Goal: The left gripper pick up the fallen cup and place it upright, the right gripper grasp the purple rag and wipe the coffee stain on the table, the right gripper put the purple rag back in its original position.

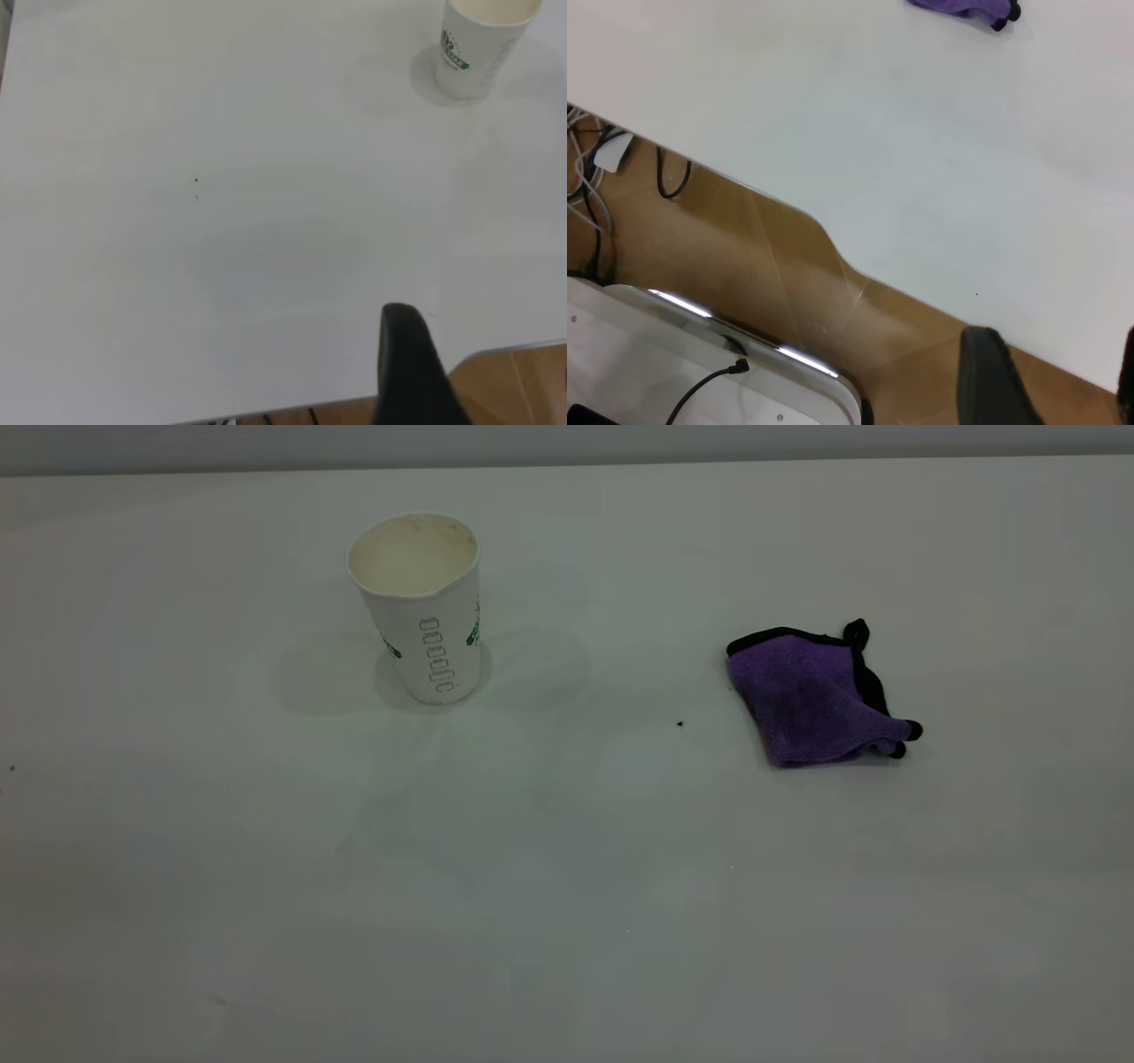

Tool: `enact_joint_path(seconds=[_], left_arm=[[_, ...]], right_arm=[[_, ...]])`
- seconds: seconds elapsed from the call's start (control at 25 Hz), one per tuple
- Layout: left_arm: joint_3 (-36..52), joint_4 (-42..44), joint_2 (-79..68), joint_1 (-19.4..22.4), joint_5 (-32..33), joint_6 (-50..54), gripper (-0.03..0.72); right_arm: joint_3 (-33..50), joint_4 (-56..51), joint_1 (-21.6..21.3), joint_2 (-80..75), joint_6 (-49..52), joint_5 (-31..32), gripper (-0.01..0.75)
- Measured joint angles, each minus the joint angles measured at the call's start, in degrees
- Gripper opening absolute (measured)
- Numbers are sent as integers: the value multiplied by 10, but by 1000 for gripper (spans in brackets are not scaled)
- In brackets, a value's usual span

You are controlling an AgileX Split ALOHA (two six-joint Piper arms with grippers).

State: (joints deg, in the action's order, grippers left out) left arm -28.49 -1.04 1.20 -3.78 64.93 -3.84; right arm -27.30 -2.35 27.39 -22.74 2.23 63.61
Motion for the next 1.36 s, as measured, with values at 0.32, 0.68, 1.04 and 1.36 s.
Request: enact_joint_path(seconds=[0.32,0.68,1.04,1.36], left_arm=[[0,0,0,0,0,0,461],[0,0,0,0,0,0,461],[0,0,0,0,0,0,461],[0,0,0,0,0,1,461]], right_arm=[[0,-6,-115,39,1,0,391],[0,-7,-161,141,1,4,391],[0,-7,-161,237,1,8,391],[0,-7,-161,237,2,9,391]])
